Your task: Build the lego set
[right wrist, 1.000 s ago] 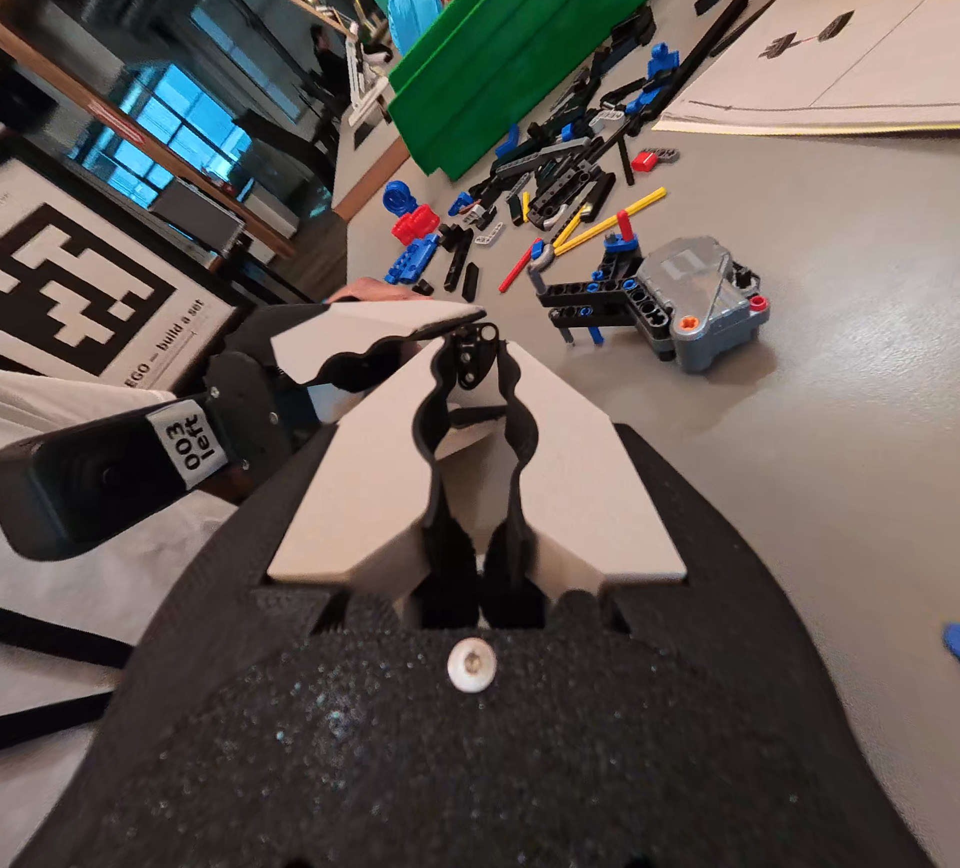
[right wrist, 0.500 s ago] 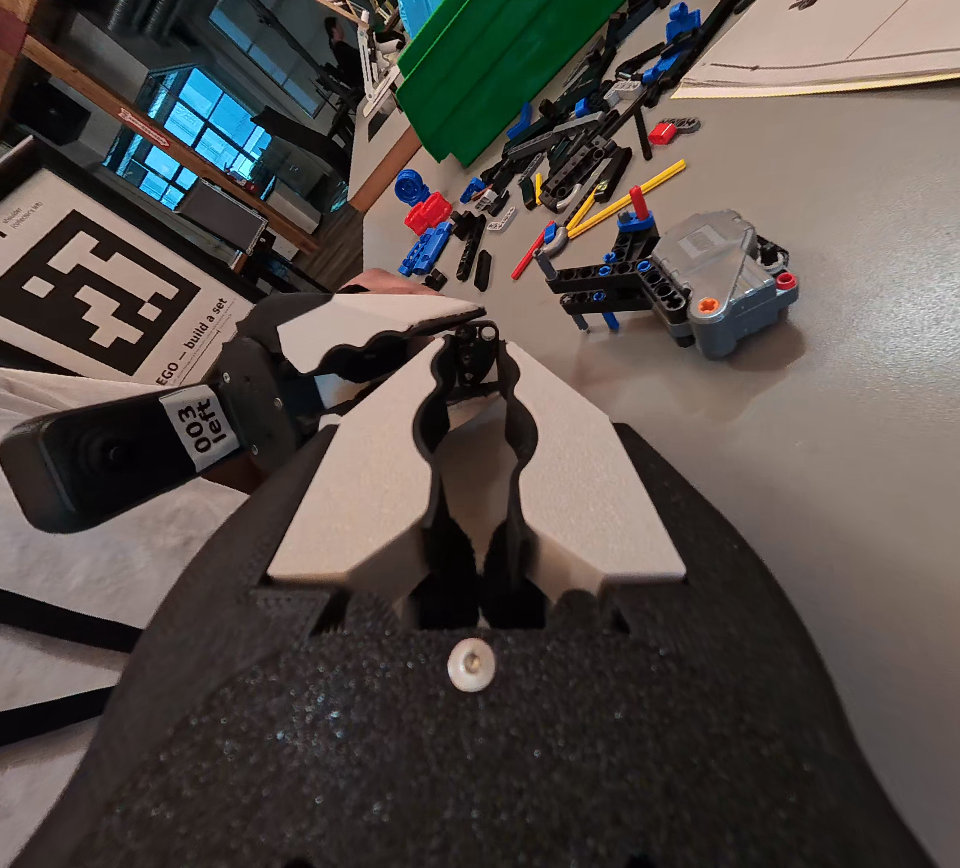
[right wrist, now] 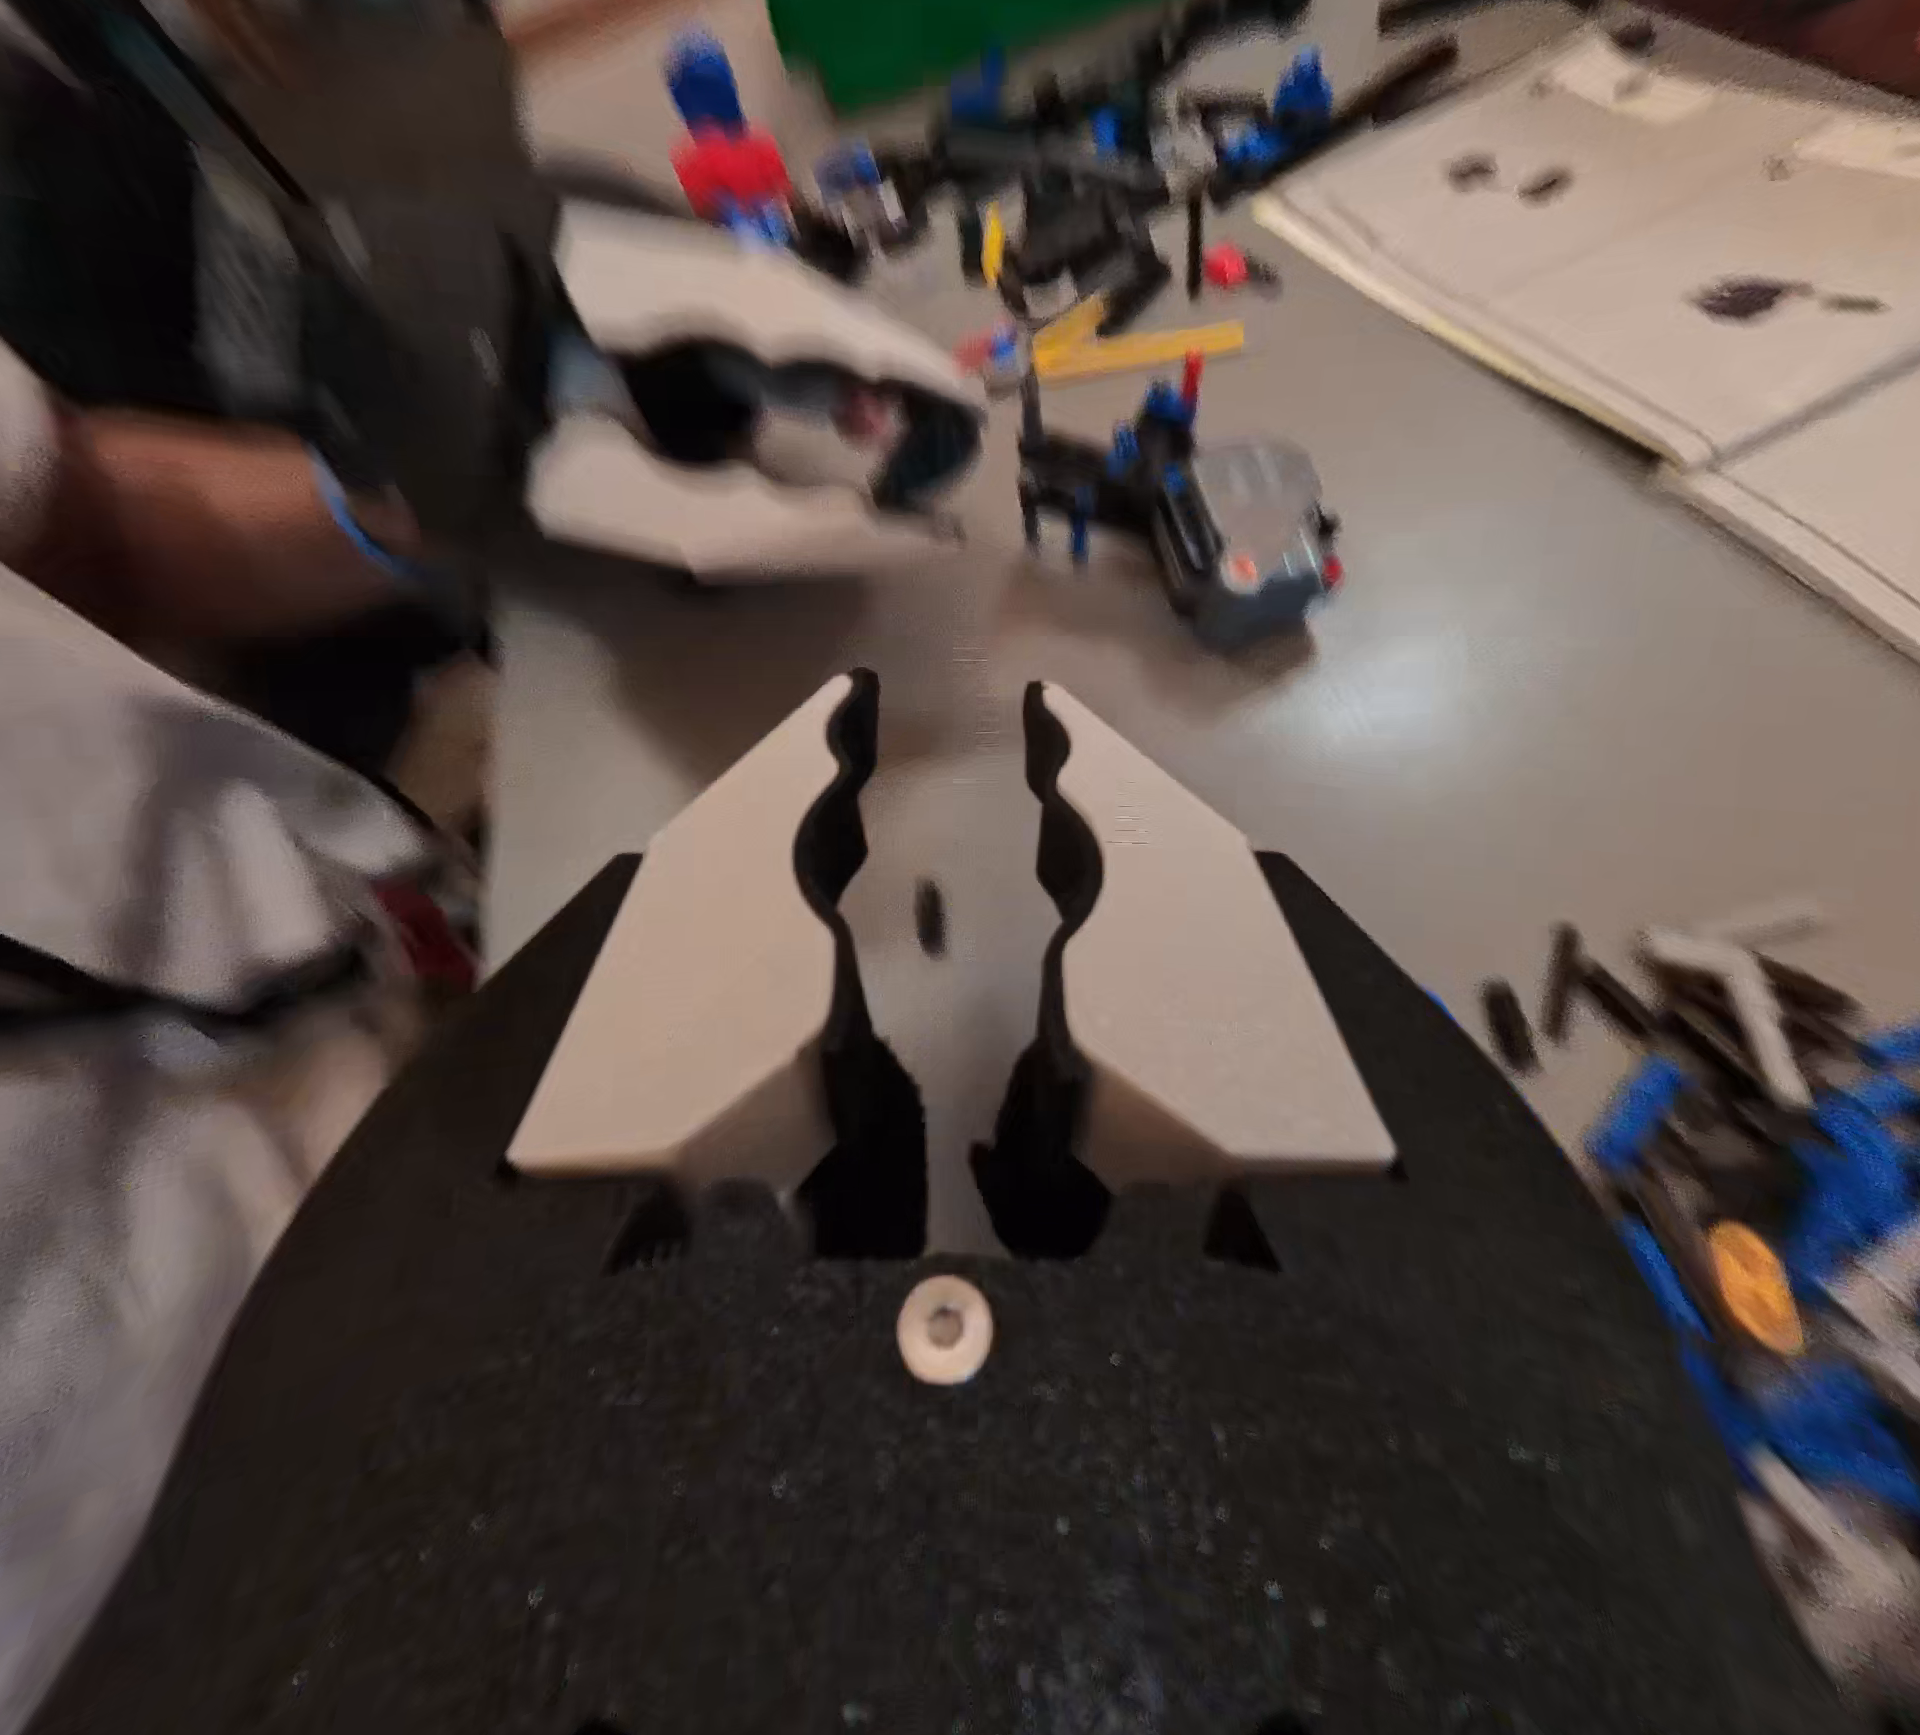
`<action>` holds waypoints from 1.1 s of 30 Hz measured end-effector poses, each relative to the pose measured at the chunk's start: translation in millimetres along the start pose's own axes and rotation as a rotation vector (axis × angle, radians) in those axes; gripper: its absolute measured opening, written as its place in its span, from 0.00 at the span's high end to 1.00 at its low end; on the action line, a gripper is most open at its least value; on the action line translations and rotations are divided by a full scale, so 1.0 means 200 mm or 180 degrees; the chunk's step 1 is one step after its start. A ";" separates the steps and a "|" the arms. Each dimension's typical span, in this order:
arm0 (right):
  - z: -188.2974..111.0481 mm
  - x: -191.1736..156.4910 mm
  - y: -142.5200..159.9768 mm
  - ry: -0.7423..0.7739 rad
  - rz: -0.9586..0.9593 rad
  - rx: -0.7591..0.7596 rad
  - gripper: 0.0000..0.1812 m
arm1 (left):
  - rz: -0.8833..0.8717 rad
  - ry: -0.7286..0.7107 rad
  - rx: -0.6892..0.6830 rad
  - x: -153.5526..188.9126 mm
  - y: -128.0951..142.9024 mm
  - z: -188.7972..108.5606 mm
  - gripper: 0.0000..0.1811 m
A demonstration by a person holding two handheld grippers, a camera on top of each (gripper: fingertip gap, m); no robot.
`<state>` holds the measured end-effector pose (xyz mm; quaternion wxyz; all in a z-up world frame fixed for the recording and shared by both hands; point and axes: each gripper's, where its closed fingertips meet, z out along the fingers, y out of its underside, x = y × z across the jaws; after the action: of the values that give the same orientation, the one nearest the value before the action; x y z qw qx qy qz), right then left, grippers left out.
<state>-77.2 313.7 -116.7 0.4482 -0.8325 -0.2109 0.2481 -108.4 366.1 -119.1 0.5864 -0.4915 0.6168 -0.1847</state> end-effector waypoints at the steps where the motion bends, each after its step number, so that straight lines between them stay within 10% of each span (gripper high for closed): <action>1: -0.01 0.00 0.09 0.0099 -0.0180 -0.0260 0.84 | -0.0110 0.0048 0.0055 -0.01 -0.01 -0.01 0.87; 5: 0.01 -0.05 0.35 0.0117 -0.0492 -0.0866 0.86 | -0.0172 0.0179 0.0161 0.00 -0.02 -0.03 0.87; 17: 0.00 0.01 0.34 0.0223 -0.0797 -0.1129 0.97 | -0.0150 0.0234 0.0139 0.02 -0.02 -0.02 0.88; 26: -0.50 0.15 0.50 0.0073 -0.0601 -0.4214 0.99 | 0.0000 0.0162 0.0167 0.02 -0.02 -0.04 0.87; 33: -0.51 0.15 0.55 0.0086 -0.0602 -0.4951 0.99 | 0.0036 0.0138 0.0168 0.02 -0.02 -0.05 0.88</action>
<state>22.9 210.0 -167.8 -0.2420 -0.8888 -0.3886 -0.0203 -114.7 357.0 -116.1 0.5866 -0.4682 0.6271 -0.2082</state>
